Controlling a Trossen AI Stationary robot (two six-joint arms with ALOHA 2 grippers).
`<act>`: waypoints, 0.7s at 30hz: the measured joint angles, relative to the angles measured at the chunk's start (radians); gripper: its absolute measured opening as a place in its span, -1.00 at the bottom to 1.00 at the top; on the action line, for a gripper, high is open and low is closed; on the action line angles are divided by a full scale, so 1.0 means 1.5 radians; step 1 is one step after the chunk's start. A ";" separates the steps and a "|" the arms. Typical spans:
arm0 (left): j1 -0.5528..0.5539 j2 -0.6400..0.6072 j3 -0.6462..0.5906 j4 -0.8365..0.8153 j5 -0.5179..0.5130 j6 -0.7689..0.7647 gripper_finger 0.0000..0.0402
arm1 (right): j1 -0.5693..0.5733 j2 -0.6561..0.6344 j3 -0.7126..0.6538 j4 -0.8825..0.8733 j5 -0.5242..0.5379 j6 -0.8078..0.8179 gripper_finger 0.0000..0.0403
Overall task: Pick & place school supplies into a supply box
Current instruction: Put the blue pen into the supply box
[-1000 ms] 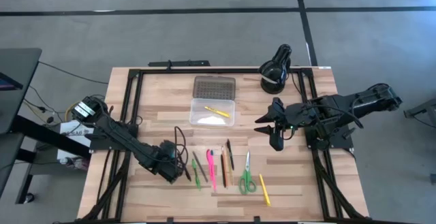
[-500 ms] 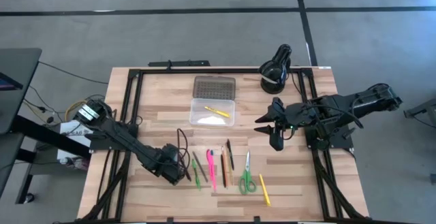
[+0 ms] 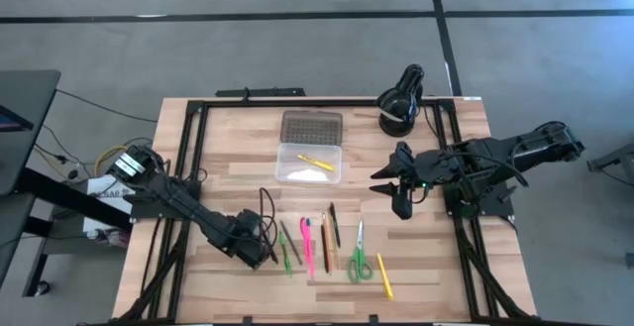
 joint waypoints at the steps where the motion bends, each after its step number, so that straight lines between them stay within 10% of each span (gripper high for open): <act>1: 0.000 0.000 0.000 -0.001 0.001 0.002 -0.30 | 0.000 0.000 0.000 0.000 0.000 0.000 -0.31; 21: 0.007 0.001 0.000 -0.025 -0.025 0.006 -0.72 | 0.000 0.000 0.000 0.000 -0.001 0.006 -0.31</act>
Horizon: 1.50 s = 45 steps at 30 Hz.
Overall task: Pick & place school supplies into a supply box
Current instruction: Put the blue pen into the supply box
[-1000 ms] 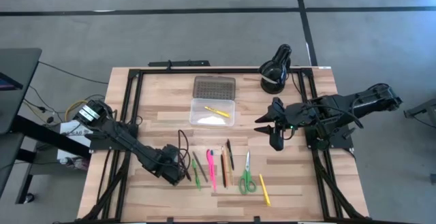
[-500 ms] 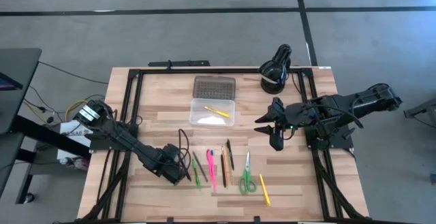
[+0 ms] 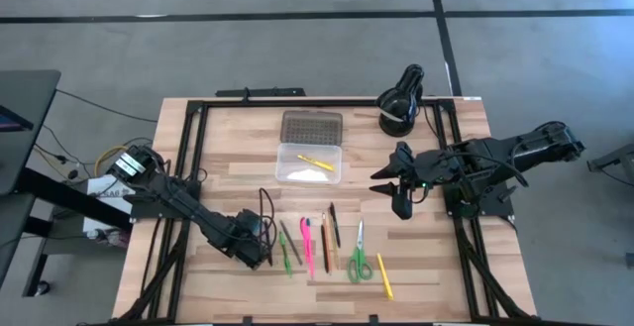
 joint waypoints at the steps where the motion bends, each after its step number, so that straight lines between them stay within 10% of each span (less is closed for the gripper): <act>1: 0.000 0.000 0.000 -0.003 -0.001 0.000 -0.72 | 0.000 0.000 0.000 0.000 0.000 -0.001 -0.31; 27: 0.057 -0.131 -0.004 -0.090 -0.159 0.056 -0.74 | 0.000 0.000 0.000 0.000 0.000 -0.005 -0.31; 45: 0.380 -0.189 -0.002 0.201 -0.161 0.797 -0.74 | 0.000 0.000 -0.001 0.012 0.004 0.017 -0.31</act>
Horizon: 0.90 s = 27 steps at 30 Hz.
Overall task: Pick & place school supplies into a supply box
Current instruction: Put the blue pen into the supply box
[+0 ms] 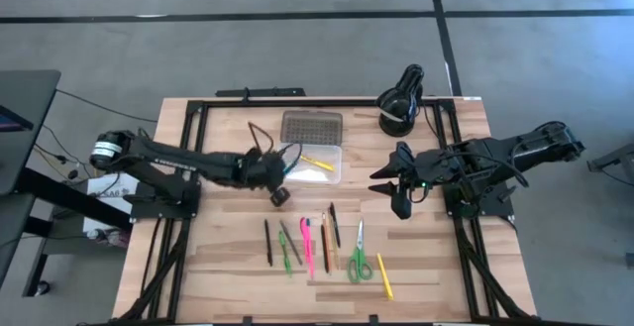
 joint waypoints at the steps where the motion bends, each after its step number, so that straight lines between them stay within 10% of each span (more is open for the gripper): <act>1: 0.019 0.000 0.000 0.018 0.009 0.040 -0.74 | 0.000 0.000 0.000 0.000 0.001 0.005 -0.31; 27: 0.180 0.029 0.003 0.211 0.180 0.432 -0.74 | 0.000 0.000 0.000 0.006 0.047 0.101 -0.31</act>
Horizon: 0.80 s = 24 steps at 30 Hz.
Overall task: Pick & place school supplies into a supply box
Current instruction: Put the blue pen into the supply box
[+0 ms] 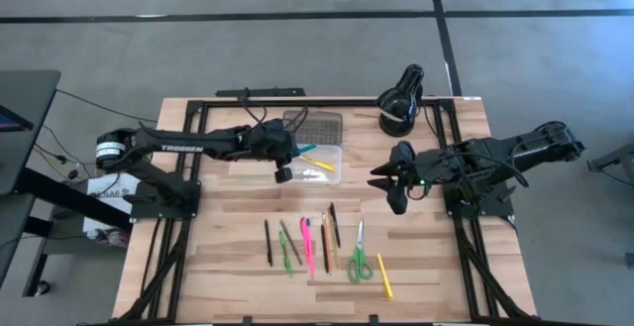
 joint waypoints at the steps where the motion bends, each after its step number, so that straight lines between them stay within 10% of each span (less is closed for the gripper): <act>1: 0.001 0.005 0.000 -0.004 0.000 0.001 -0.74 | 0.000 0.000 0.000 0.002 0.001 0.000 -0.31; 24: 0.005 0.238 0.183 -0.131 0.028 0.159 -0.67 | 0.022 0.000 0.000 0.009 0.001 0.030 -0.31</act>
